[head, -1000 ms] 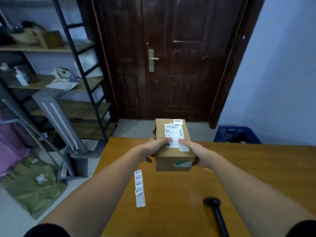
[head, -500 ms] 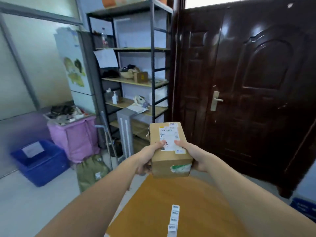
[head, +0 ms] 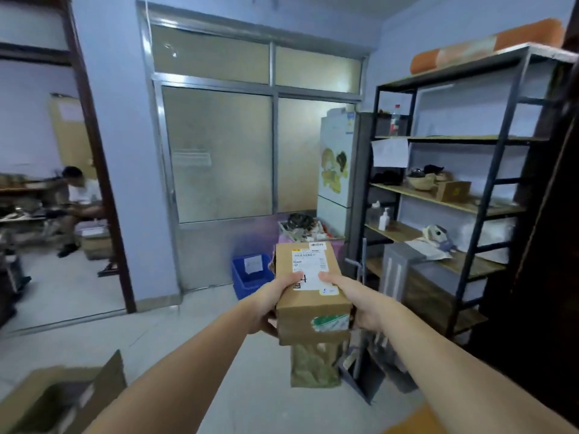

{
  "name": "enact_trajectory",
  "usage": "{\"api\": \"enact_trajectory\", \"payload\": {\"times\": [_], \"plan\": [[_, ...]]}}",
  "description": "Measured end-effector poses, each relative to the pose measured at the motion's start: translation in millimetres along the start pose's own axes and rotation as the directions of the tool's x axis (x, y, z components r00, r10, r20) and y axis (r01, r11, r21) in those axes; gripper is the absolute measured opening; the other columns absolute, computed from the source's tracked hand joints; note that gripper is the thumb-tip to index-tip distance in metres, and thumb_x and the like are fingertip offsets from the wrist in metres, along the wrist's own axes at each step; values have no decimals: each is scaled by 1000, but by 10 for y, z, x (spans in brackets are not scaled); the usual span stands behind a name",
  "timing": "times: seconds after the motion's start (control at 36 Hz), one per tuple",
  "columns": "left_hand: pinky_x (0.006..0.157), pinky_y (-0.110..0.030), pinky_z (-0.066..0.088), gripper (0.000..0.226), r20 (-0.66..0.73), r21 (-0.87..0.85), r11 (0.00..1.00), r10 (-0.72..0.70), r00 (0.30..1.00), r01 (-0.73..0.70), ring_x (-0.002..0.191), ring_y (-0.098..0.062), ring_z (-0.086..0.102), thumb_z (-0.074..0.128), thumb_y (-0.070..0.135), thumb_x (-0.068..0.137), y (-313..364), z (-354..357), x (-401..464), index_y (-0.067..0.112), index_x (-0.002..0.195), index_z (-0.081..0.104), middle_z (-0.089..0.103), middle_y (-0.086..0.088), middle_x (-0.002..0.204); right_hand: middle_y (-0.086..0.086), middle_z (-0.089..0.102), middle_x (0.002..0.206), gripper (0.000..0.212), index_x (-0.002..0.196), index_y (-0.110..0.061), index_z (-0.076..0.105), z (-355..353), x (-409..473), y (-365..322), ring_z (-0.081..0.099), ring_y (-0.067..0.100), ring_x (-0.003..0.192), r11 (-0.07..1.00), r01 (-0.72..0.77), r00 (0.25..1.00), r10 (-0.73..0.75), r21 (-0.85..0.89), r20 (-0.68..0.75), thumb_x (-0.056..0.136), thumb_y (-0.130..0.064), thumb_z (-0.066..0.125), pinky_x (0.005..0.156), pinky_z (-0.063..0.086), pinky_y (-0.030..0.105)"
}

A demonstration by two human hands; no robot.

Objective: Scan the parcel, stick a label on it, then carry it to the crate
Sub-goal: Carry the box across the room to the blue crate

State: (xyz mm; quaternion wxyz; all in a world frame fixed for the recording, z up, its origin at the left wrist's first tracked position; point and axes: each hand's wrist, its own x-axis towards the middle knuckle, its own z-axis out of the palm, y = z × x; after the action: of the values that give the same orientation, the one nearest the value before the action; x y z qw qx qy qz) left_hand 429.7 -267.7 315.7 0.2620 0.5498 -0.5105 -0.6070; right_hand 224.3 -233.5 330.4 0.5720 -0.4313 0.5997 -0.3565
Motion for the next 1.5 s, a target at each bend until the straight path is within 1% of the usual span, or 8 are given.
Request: {"api": "enact_trajectory", "payload": {"times": [0.11,0.19,0.5,0.61,0.72,1.11,1.22,1.5], "plan": [[92,-55,61,72,-88,19,999,43,995,-41,96,-29,76,71,76,73,44,-718,3,24,123,70,80,-11,111,14,80,109,48,122,-18,70,607,341,-258,75,34,106,998,58,997,-58,-7,59,91,-55,67,101,57,47],[89,-54,62,75,-114,31,998,55,992,-52,103,-31,74,70,78,69,52,-1104,-14,27,123,70,78,-11,115,15,79,113,53,123,-17,70,940,565,-384,72,36,113,999,52,993,-50,-11,110,89,-57,67,108,52,51],[91,-57,61,62,-168,-7,999,44,985,-45,100,-29,73,66,74,81,101,-1763,391,28,122,70,77,-9,112,15,80,109,57,122,-19,69,1368,1411,-707,74,35,109,998,37,986,-28,-51,166,83,-60,71,106,52,53],[93,-60,60,63,-183,-23,999,36,982,-41,104,-30,73,65,74,81,207,-1868,673,26,122,68,76,-11,113,14,80,109,66,125,-18,69,1326,1784,-843,75,33,106,998,10,981,4,-68,196,78,-64,74,91,59,42],[94,-59,59,57,-206,-46,998,35,978,-46,107,-30,72,63,73,84,336,-1970,927,28,119,66,75,-11,115,16,80,109,69,123,-16,70,1299,2185,-1026,74,35,108,996,28,977,-9,-88,215,73,-63,79,102,55,50],[99,-55,57,62,-281,-65,998,-23,959,4,110,-29,68,58,75,86,558,-2857,1819,25,123,61,70,-12,120,15,80,109,82,125,-20,66,1821,3597,-1501,73,35,107,985,43,959,7,-170,283,61,-70,81,103,53,53],[96,-52,58,68,-288,-65,998,-30,957,11,110,-29,68,57,75,87,585,-3265,2226,23,131,58,70,-12,120,16,79,111,78,125,-19,65,2078,4109,-1622,72,35,108,985,38,959,11,-166,284,66,-68,80,104,53,53],[97,-55,59,53,-211,-37,999,-24,977,16,107,-30,71,61,74,86,948,-4113,3467,28,111,64,74,-12,114,13,80,109,69,125,-22,64,2330,5337,-2081,73,34,107,991,20,975,10,-131,224,76,-69,72,99,56,52]]}}
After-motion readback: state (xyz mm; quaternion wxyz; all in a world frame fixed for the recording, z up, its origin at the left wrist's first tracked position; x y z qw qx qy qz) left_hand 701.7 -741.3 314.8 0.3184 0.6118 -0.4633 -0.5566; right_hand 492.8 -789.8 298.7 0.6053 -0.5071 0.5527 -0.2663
